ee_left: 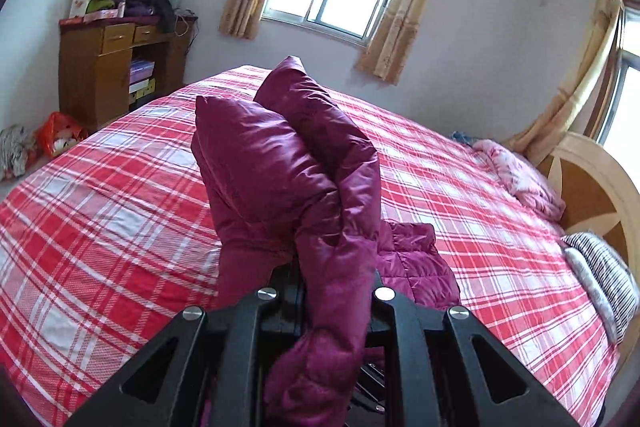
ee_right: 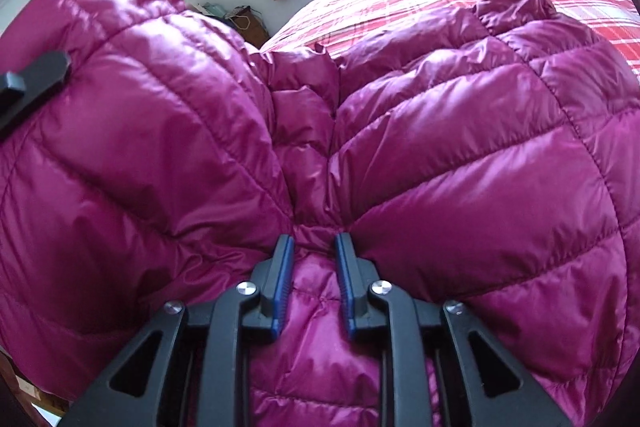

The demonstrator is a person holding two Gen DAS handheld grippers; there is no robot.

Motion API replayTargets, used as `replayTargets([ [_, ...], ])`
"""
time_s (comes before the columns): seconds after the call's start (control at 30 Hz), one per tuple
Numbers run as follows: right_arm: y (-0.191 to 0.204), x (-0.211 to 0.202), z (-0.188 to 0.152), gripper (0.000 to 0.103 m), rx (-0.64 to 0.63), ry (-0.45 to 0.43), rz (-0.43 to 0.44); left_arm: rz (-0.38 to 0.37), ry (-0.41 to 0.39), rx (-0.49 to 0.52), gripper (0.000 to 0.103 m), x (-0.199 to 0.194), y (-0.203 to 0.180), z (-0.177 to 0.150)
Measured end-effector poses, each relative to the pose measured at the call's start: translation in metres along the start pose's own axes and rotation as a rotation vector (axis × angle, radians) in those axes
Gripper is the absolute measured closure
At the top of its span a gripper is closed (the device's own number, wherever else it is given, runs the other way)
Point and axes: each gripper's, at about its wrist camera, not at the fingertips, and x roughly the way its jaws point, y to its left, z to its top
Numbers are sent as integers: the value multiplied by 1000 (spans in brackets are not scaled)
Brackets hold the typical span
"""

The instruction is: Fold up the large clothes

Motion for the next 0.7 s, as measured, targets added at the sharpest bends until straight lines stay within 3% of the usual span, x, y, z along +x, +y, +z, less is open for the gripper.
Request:
replayTargets([
  [0.23, -33, -35, 7, 81, 81, -43, 89, 2, 37, 86, 88, 14, -37, -7],
  [0.7, -146, -134, 22, 75, 219, -209, -31, 20, 175, 246, 88, 74, -108, -57],
])
